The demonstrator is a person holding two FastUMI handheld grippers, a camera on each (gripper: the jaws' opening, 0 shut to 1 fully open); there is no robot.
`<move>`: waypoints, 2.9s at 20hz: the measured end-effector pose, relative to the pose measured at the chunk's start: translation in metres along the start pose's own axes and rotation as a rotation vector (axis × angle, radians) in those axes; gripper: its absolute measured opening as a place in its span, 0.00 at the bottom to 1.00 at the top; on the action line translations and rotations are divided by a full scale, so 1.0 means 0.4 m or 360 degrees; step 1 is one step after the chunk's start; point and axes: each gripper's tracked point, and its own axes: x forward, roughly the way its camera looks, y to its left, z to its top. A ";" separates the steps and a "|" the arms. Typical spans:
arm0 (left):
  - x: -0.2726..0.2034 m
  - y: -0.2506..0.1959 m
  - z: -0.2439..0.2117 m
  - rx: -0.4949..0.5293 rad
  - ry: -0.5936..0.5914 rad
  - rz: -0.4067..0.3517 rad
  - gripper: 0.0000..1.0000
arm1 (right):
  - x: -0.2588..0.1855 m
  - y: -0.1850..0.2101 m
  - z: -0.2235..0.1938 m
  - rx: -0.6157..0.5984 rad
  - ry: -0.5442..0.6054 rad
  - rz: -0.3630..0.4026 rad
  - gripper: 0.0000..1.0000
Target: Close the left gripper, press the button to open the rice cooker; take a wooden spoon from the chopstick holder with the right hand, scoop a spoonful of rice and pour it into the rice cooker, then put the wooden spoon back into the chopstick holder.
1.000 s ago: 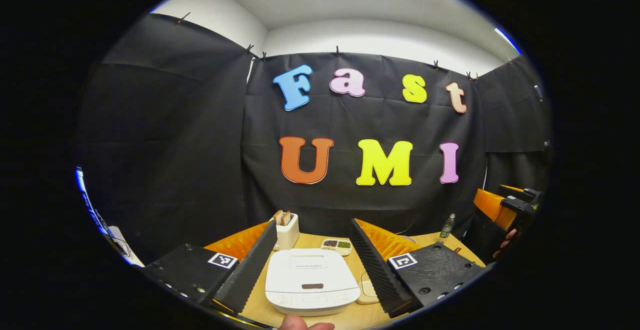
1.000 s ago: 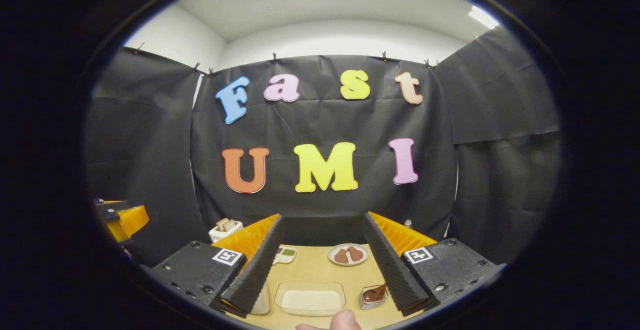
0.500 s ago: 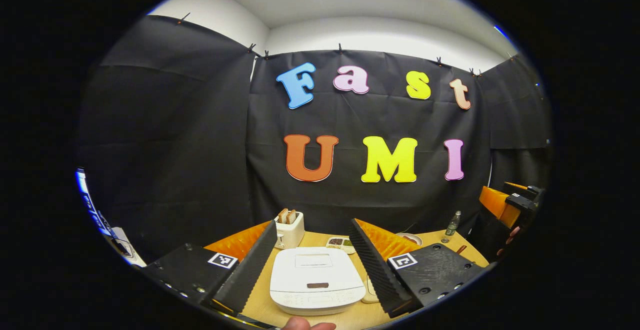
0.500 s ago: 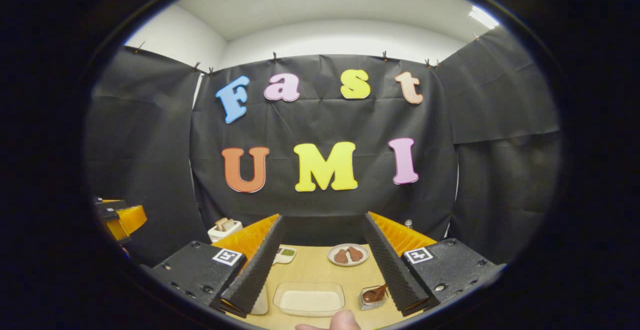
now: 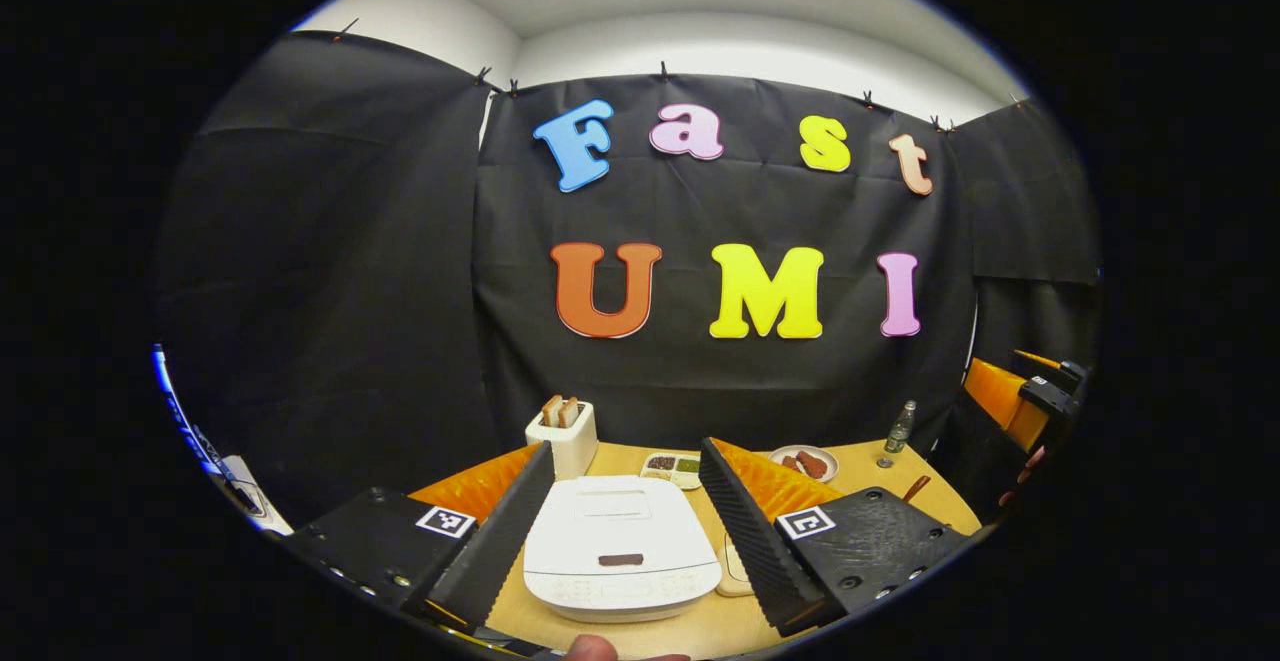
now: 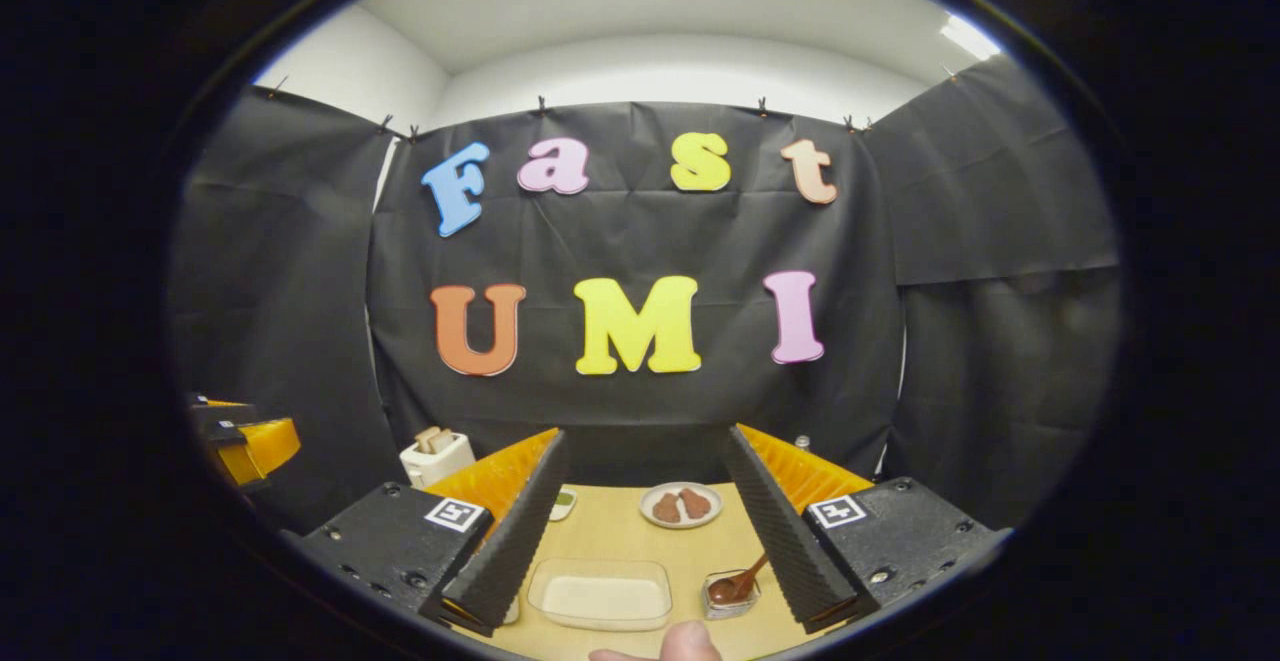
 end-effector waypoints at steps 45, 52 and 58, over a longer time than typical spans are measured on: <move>0.215 0.038 -0.569 -0.0490 0.1234 -0.0059 0.00 | 0.191 -0.006 -0.299 -0.0002 0.0441 0.0013 0.99; 0.240 0.043 -0.412 -0.0377 0.1022 -0.0095 0.00 | 0.172 -0.039 -0.237 -0.0036 0.0353 -0.0034 0.99; 0.339 0.048 -0.177 -0.0203 0.0561 -0.0097 0.41 | 0.164 -0.081 -0.231 -0.0006 0.0347 -0.0089 1.00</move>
